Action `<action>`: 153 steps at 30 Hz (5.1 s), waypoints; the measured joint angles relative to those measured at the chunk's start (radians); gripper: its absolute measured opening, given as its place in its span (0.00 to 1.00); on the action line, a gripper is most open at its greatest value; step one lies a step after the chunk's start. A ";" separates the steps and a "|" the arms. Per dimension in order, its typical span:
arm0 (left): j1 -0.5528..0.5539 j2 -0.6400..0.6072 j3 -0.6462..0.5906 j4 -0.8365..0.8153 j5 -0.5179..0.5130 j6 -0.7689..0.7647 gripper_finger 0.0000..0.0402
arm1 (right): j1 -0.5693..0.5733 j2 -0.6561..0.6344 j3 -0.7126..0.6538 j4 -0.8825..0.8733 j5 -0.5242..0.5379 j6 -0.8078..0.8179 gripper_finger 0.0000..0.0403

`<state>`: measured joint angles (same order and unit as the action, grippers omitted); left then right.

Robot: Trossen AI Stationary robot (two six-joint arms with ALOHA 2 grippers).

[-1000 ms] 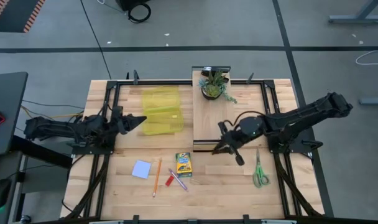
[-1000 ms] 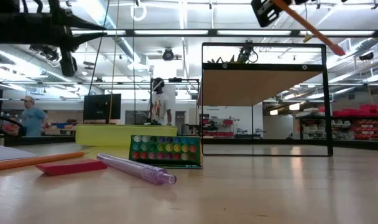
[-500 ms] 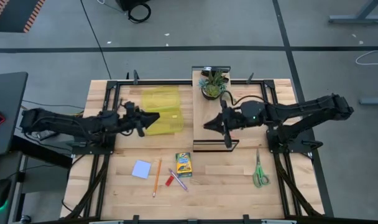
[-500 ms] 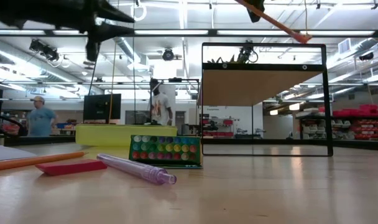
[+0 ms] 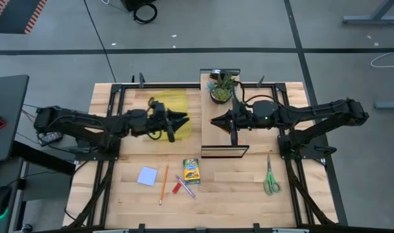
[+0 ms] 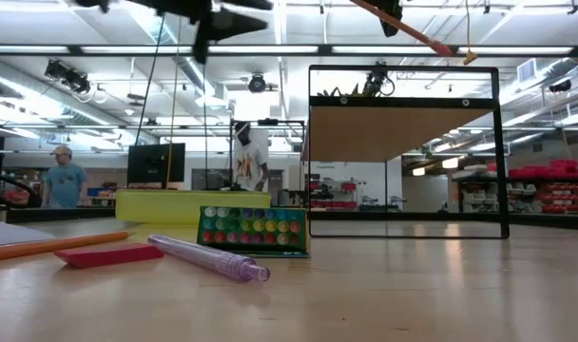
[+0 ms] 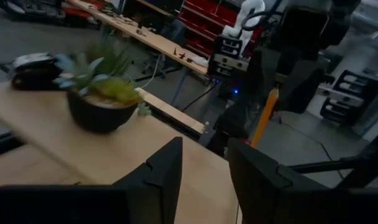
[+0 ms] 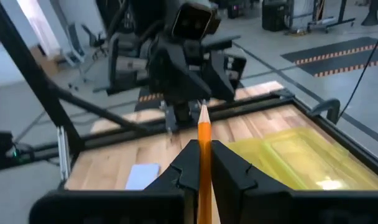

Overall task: Pack school essentials
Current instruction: Put the orange pencil into the yellow supply box

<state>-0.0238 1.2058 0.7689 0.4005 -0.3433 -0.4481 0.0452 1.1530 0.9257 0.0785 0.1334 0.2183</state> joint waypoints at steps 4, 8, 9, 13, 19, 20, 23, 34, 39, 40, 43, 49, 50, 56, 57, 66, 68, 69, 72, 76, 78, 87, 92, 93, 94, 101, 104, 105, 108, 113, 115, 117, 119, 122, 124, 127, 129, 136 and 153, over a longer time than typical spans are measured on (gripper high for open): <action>0.000 0.109 0.104 -0.002 0.005 0.065 0.38 | 0.000 0.000 0.000 0.047 0.027 0.017 0.09; 0.000 0.208 0.203 -0.001 0.067 0.102 0.41 | 0.000 0.000 0.000 0.106 0.050 -0.008 0.09; 0.001 0.227 0.221 0.000 0.083 0.104 0.41 | 0.000 0.000 0.000 0.121 0.054 -0.017 0.09; 0.001 0.294 0.282 -0.002 0.137 0.104 0.43 | 0.000 0.000 0.000 0.193 0.081 -0.049 0.09; 0.001 0.355 0.350 0.001 0.150 0.127 0.44 | 0.000 0.000 0.000 0.256 0.102 -0.073 0.09; 0.001 0.364 0.361 0.005 0.150 0.138 0.44 | 0.000 0.000 0.000 0.265 0.102 -0.083 0.09; 0.001 0.389 0.392 0.017 0.150 0.146 0.44 | 0.000 0.000 0.000 0.302 0.102 -0.104 0.09; 0.009 0.414 0.436 0.085 0.147 0.147 0.41 | 0.000 0.000 0.000 0.367 0.102 -0.159 0.09; 0.010 0.414 0.436 0.119 0.146 0.146 0.37 | 0.000 0.000 0.000 0.375 0.102 -0.167 0.09; 0.010 0.414 0.436 0.120 0.146 0.146 0.36 | 0.000 0.000 0.000 0.375 0.102 -0.167 0.09; 0.010 0.414 0.436 0.121 0.147 0.146 0.33 | 0.001 0.000 0.000 0.375 0.101 -0.167 0.09; 0.010 0.414 0.436 0.132 0.146 0.146 0.28 | 0.001 0.000 0.000 0.376 0.068 -0.170 0.09; 0.010 0.414 0.436 0.133 0.147 0.146 0.27 | 0.001 0.000 0.000 0.376 0.067 -0.170 0.09; 0.010 0.414 0.436 0.138 0.147 0.145 0.21 | 0.001 0.000 0.000 0.376 0.067 -0.178 0.09; 0.010 0.414 0.436 0.138 0.146 0.146 0.20 | 0.001 0.000 0.000 0.376 0.067 -0.178 0.09; 0.010 0.413 0.436 0.138 0.147 0.146 0.07 | 0.001 0.000 0.000 0.376 0.067 -0.186 0.09; 0.010 0.413 0.436 0.137 0.147 0.145 0.06 | 0.001 -0.001 0.000 0.376 0.067 -0.179 0.09; 0.010 0.413 0.436 0.137 0.147 0.145 0.06 | 0.001 -0.001 0.000 0.376 0.067 -0.173 0.10; 0.010 0.413 0.436 0.136 0.147 0.139 0.07 | 0.001 -0.001 0.000 0.376 0.067 -0.169 0.14; 0.010 0.413 0.436 0.136 0.146 0.138 0.09 | 0.003 -0.001 0.000 0.375 0.067 -0.168 0.25; 0.010 0.413 0.436 0.136 0.147 0.143 0.08 | 0.003 -0.001 0.000 0.375 0.067 -0.169 0.30; 0.048 0.376 0.435 0.104 0.184 0.148 0.08 | -0.010 -0.065 0.000 0.287 0.083 -0.216 0.41; 0.081 0.326 0.435 0.011 0.191 0.192 0.09 | -0.036 -0.123 0.000 0.222 0.087 -0.229 0.41; 0.088 0.315 0.435 -0.007 0.190 0.199 0.09 | -0.040 -0.136 0.000 0.201 0.087 -0.230 0.41; 0.097 0.301 0.435 -0.028 0.191 0.205 0.08 | -0.045 -0.146 0.000 0.181 0.087 -0.230 0.41; 0.154 0.222 0.435 -0.150 0.191 0.248 0.09 | -0.051 -0.209 0.000 0.075 0.087 -0.249 0.41; 0.179 0.192 0.436 -0.226 0.191 0.274 0.09 | -0.051 -0.222 0.000 0.052 0.087 -0.249 0.41; 0.189 0.183 0.436 -0.261 0.192 0.281 0.09 | -0.051 -0.225 0.000 0.051 0.087 -0.251 0.41; 0.221 0.164 0.436 -0.368 0.192 0.288 0.08 | -0.051 -0.235 0.000 0.031 0.087 -0.253 0.41; 0.255 0.152 0.436 -0.591 0.191 0.303 0.08 | -0.051 -0.246 0.000 0.028 0.087 -0.254 0.41; 0.264 0.149 0.435 -0.682 0.193 0.304 0.09 | -0.051 -0.246 0.000 0.022 0.087 -0.254 0.41; 0.274 0.146 0.436 -0.753 0.205 0.304 0.10 | -0.051 -0.246 0.000 0.017 0.087 -0.254 0.41; 0.284 0.148 0.436 -0.844 0.221 0.308 0.10 | -0.051 -0.246 0.000 0.011 0.087 -0.256 0.41; 0.292 0.148 0.436 -0.951 0.232 0.327 0.08 | -0.051 -0.245 0.000 -0.012 0.087 -0.270 0.41; 0.291 0.148 0.435 -1.017 0.235 0.336 0.08 | -0.051 -0.246 0.000 -0.012 0.087 -0.272 0.41; 0.291 0.155 0.435 -1.086 0.237 0.350 0.08 | -0.051 -0.245 0.000 -0.012 0.087 -0.275 0.41; 0.290 0.166 0.434 -1.120 0.237 0.362 0.10 | -0.051 -0.246 0.000 -0.011 0.087 -0.275 0.41; 0.290 0.229 0.434 -1.122 0.237 0.410 0.09 | -0.048 -0.245 0.000 -0.011 0.087 -0.270 0.41; 0.290 0.317 0.254 -1.096 0.334 0.408 0.09 | -0.048 -0.245 0.000 -0.010 0.071 -0.245 0.41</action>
<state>0.2665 1.5230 1.0231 -0.6956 -0.0094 -0.0397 -0.0032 0.9077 0.9257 0.0681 0.2043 -0.0265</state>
